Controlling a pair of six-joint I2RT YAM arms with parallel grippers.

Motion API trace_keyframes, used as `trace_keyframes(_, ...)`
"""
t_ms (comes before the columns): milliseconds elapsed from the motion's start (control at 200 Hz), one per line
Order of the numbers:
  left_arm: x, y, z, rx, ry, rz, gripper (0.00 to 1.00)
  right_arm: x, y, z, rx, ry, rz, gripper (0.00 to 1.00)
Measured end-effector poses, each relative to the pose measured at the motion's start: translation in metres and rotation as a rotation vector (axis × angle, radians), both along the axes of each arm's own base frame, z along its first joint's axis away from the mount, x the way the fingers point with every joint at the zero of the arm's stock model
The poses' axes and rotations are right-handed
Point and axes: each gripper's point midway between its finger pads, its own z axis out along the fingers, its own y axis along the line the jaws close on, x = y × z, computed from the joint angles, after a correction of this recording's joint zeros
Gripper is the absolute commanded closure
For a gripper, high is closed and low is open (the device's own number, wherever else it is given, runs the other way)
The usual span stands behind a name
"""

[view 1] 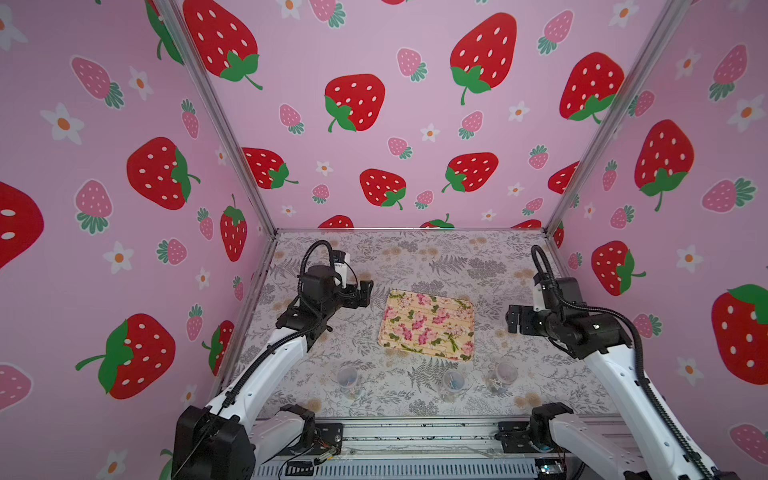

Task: Pour the candies out of the jar
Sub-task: Pick up the jar from the center of the board.

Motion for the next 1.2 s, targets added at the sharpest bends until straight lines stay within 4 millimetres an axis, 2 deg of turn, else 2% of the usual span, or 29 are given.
trace_keyframes(170, -0.011, -0.025, -0.017, -0.013, 0.055, -0.075, 0.01, -0.037, 0.001, -0.008, 0.018, 0.097, -0.023, 0.0)
trace_keyframes(475, -0.023, -0.06, -0.042, -0.014, 0.135, -0.171, 0.01, -0.065, 0.011, -0.026, 0.015, 0.227, -0.012, 0.03)
trace_keyframes(725, -0.026, -0.066, -0.042, -0.023, 0.14, -0.181, 0.01, -0.078, 0.016, -0.042, 0.034, 0.303, -0.005, 0.05)
trace_keyframes(1201, -0.027, -0.072, -0.037, -0.071, 0.136, -0.187, 0.01, -0.093, 0.023, -0.055, 0.045, 0.392, 0.006, 0.13)
